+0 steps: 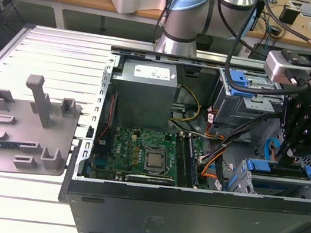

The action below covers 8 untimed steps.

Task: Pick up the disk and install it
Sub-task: 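Insert the second disk wire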

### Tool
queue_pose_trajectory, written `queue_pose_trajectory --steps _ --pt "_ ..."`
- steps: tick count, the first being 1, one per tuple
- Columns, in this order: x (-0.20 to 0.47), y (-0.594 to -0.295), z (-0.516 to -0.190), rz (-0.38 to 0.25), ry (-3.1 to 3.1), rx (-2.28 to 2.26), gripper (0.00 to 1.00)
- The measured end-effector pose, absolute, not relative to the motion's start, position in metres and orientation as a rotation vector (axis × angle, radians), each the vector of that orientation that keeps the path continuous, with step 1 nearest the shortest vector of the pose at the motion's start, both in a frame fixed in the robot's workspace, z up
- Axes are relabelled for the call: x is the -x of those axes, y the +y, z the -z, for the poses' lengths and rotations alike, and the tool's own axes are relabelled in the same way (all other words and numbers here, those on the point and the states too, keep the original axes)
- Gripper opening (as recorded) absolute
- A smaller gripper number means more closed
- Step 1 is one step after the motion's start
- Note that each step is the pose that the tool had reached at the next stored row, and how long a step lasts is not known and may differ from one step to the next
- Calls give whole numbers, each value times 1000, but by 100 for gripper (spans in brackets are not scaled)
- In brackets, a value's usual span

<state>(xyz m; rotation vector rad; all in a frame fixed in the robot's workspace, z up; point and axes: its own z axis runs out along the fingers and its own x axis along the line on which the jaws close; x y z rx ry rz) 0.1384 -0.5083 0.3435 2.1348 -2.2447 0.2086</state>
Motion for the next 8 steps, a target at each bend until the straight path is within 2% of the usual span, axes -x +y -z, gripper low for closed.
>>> queue_pose_trajectory --steps 8 --pt "-138 -508 -342 -209 -2218 -2165 16"
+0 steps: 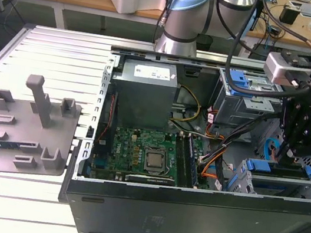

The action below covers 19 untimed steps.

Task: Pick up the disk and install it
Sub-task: 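Insert the second disk wire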

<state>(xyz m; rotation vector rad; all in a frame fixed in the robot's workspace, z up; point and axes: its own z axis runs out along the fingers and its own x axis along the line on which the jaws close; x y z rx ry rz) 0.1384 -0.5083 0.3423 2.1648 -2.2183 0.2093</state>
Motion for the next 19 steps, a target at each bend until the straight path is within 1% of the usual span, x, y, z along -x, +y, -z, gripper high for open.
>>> queue_pose_trajectory --steps 19 --pt "-137 -509 -343 -211 -2175 -2212 16"
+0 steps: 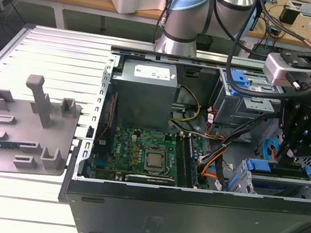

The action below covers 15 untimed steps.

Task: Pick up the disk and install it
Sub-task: 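Insert the second disk wire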

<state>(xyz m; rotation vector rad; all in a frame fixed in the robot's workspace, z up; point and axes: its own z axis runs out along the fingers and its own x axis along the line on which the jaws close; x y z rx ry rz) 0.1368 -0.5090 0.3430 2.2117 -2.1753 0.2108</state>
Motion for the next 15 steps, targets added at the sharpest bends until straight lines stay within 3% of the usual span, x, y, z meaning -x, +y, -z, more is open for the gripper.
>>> queue_pose_trajectory --steps 15 --pt "-136 -511 -343 -211 -2147 -2242 16"
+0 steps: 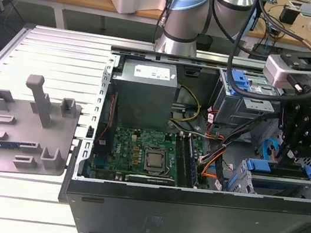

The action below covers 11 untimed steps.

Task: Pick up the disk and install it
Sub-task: 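Insert the second disk wire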

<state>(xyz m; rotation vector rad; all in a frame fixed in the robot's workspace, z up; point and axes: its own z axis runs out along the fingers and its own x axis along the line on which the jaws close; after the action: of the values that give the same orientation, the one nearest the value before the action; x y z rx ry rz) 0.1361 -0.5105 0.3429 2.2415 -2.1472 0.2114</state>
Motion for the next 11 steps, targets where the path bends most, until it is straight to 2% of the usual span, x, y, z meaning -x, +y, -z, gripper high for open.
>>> queue_pose_trajectory --steps 11 --pt "-136 -513 -343 -212 -2131 -2259 16"
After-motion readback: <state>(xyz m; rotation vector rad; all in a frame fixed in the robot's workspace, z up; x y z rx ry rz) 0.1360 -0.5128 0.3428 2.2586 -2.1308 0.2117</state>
